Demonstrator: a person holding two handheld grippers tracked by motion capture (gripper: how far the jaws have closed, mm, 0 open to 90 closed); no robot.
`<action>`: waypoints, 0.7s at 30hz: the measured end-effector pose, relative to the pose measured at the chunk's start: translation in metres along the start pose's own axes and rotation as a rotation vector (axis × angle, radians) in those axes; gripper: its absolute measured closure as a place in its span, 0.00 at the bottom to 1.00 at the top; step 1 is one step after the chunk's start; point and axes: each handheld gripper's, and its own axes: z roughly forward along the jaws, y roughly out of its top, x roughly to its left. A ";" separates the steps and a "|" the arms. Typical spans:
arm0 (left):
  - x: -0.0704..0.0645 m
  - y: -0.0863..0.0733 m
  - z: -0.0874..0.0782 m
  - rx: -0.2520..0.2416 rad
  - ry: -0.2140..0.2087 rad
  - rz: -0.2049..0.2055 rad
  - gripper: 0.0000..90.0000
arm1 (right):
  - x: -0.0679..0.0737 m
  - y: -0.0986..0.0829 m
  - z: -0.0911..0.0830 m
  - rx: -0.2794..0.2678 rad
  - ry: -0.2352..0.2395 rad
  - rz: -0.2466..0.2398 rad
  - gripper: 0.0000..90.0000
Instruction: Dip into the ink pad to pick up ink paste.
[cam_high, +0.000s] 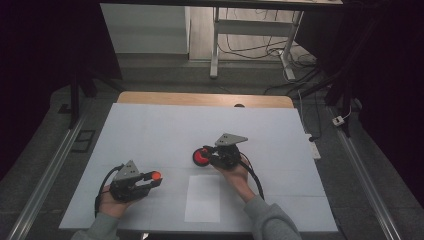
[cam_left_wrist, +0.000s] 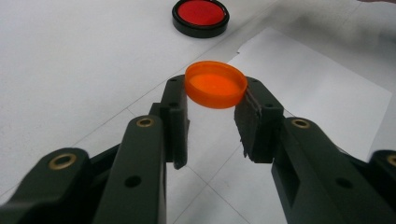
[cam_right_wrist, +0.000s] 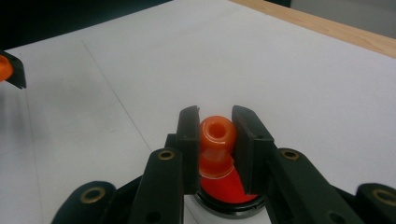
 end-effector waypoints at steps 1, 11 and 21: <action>0.000 0.000 0.000 0.001 0.000 0.000 0.73 | 0.000 0.000 0.001 0.005 -0.002 -0.004 0.81; 0.000 0.000 0.001 0.007 -0.002 0.002 0.73 | -0.002 -0.002 0.009 0.045 -0.015 -0.015 0.80; 0.001 -0.001 0.002 0.011 0.001 -0.002 0.73 | -0.005 -0.002 0.014 0.065 -0.023 -0.022 0.80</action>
